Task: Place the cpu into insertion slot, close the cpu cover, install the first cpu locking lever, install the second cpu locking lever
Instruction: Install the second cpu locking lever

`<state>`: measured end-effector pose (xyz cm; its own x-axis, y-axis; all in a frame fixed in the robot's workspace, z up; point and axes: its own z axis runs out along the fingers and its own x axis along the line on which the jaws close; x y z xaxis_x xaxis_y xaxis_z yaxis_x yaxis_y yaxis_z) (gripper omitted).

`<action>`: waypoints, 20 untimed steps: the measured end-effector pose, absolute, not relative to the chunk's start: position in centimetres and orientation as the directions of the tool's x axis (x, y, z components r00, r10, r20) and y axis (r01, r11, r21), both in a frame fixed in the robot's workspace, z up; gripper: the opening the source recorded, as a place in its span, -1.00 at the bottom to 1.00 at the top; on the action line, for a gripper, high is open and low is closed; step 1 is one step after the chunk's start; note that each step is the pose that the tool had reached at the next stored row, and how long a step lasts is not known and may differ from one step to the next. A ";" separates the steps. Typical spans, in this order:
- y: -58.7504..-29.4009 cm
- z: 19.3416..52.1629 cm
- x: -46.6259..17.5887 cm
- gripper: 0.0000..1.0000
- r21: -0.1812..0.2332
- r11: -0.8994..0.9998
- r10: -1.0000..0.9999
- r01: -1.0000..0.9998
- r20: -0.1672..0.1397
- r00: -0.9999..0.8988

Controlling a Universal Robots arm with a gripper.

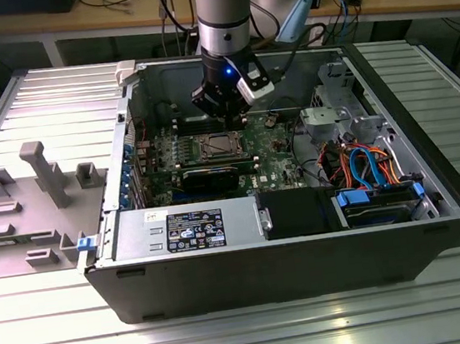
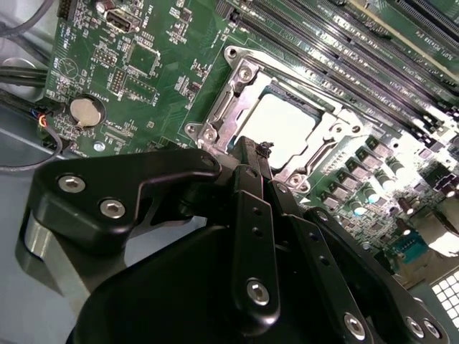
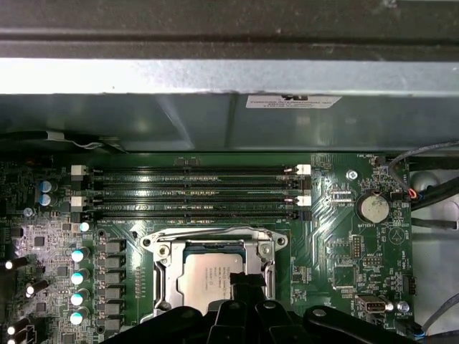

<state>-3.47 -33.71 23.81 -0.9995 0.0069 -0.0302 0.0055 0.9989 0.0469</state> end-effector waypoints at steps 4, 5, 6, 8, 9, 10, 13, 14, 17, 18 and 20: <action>-33.9 23.8 -3.5 -0.79 0.047 0.999 0.007 0.006 -0.030 -1.000; -34.0 23.8 -3.5 -0.79 0.047 0.999 0.007 0.005 -0.030 -1.000; -34.0 23.8 -3.5 -0.79 0.047 0.999 0.007 0.006 -0.030 -1.000; -34.0 23.8 -3.5 -0.79 0.047 0.999 0.007 0.005 -0.030 -1.000; -34.0 23.8 -3.5 -0.79 0.047 0.999 0.007 0.005 -0.030 -1.000; -34.1 23.8 -3.5 -0.79 0.047 0.999 0.007 0.005 -0.030 -1.000; -34.2 23.8 -3.5 -0.79 0.047 0.999 0.007 0.005 -0.030 -1.000; -34.2 23.8 -3.5 -0.79 0.047 0.999 0.007 0.006 -0.030 -1.000; -34.2 23.8 -3.5 -0.79 0.047 0.999 0.007 0.005 -0.030 -1.000; -34.2 23.8 -3.5 -0.79 0.047 0.999 0.007 0.005 -0.030 -1.000; -34.2 23.9 -3.5 -0.79 0.047 0.999 0.007 0.005 -0.030 -1.000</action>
